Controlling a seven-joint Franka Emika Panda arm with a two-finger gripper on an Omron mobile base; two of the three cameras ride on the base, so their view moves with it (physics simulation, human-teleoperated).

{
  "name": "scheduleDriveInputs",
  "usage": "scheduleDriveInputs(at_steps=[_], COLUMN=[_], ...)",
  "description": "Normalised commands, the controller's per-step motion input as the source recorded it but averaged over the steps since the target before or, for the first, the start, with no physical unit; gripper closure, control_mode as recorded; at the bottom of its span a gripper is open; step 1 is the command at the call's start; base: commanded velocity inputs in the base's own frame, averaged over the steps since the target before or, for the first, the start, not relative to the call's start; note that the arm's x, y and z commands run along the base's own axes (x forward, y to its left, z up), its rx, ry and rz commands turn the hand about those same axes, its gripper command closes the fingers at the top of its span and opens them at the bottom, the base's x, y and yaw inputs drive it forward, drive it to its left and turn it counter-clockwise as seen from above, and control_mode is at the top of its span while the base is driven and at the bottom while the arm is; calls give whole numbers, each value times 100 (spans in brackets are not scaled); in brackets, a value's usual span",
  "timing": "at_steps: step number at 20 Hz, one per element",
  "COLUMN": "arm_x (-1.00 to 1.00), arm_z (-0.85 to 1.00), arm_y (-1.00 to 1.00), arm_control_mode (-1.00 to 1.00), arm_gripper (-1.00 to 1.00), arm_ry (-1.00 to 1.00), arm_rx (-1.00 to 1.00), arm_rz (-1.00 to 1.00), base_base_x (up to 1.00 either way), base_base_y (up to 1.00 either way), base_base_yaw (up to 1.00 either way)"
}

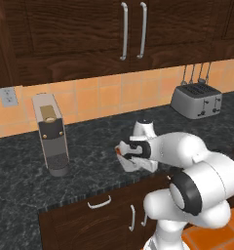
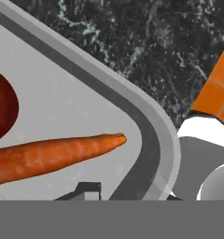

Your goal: Take the meat container that has the steak and place it on the second highest rack of the freezer. Then take the vegetable container that has the tomato and carrot and place it on the highest rack of the freezer.

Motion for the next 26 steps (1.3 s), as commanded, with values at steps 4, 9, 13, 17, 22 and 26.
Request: scheduleDriveInputs(at_steps=[4, 9, 13, 17, 22, 26], arm_x=[-88, -100, -100, -100, 0, 0], arm_z=[80, 97, 48, 14, 0, 0], arm_y=[0, -1, -13, -36, 0, 0], arm_control_mode=[-100, -100, -100, -100, 100, 100], arm_gripper=[100, 100, 100, 100, 100, 100], arm_ry=[-14, -11, -5, -3, 0, 0], arm_rx=[2, 6, 6, 1, 0, 0], arm_rz=[-10, -16, -7, -20, 0, 0], base_base_x=[0, 0, 0, 0, -95, -38], base_base_y=[0, 0, 0, 0, -24, -38], base_base_yaw=[0, 0, 0, 0, -62, -75])
